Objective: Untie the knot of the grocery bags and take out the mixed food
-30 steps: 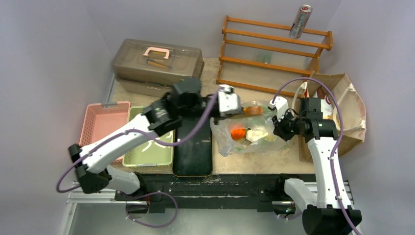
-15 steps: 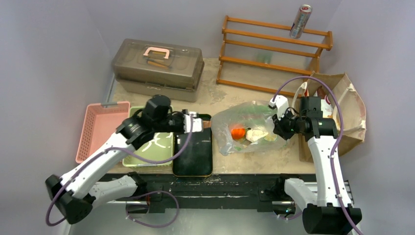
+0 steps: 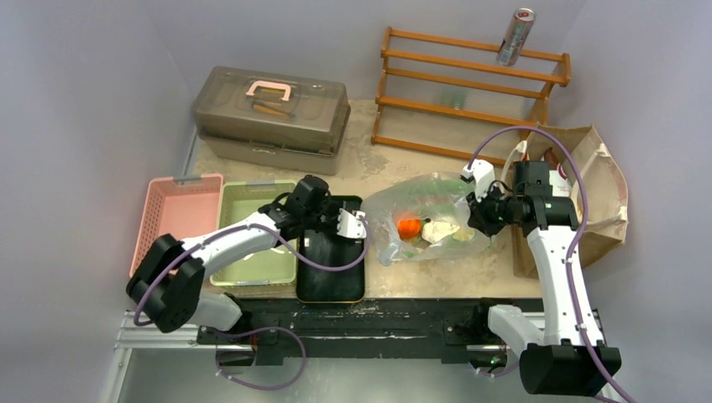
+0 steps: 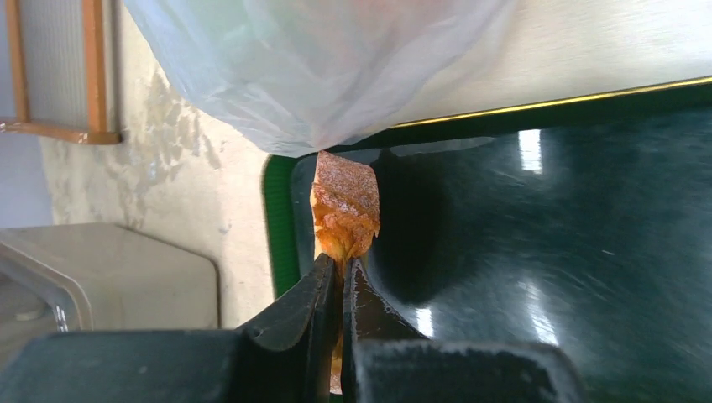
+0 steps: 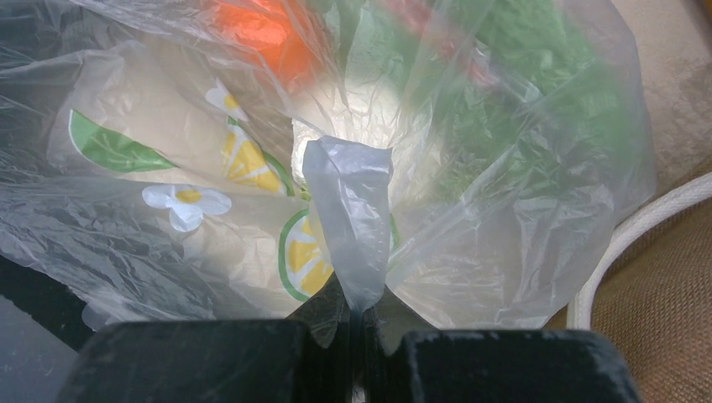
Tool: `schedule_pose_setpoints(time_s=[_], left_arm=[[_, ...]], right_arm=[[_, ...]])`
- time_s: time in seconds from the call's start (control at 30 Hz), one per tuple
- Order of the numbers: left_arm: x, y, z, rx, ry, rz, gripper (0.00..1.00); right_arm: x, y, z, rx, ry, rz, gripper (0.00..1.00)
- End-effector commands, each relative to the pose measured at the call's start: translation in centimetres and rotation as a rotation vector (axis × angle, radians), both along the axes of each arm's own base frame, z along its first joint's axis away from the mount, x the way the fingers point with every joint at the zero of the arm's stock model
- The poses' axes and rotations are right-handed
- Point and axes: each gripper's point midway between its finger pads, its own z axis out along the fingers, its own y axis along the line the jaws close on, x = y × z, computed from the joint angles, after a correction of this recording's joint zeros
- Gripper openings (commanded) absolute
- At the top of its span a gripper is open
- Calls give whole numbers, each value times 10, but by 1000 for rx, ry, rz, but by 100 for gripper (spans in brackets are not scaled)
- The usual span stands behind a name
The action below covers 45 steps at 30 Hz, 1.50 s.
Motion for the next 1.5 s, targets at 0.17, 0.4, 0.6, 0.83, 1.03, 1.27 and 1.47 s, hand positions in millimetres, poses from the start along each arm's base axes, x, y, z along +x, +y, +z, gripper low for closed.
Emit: schedule_pose_setpoints(time_s=[0.17, 0.4, 0.6, 0.83, 1.03, 1.27, 1.47], left_arm=[[36, 5, -26, 54, -275, -22, 4], [3, 14, -2, 35, -80, 8, 80], [-52, 16, 78, -119, 16, -68, 78], [-63, -36, 214, -366, 23, -100, 53], [-96, -133, 239, -420, 20, -277, 44], [-106, -197, 165, -287, 89, -370, 41], [-87, -207, 87, -114, 121, -312, 43]], right_arm=[[10, 3, 17, 28, -48, -9, 0], [10, 4, 21, 33, -49, -5, 0], [11, 5, 28, 41, -82, -10, 0], [17, 8, 44, 76, -160, -45, 0], [20, 9, 50, 96, -183, -74, 0], [25, 12, 61, 145, -180, -117, 0], [22, 14, 51, 146, -133, -108, 0]])
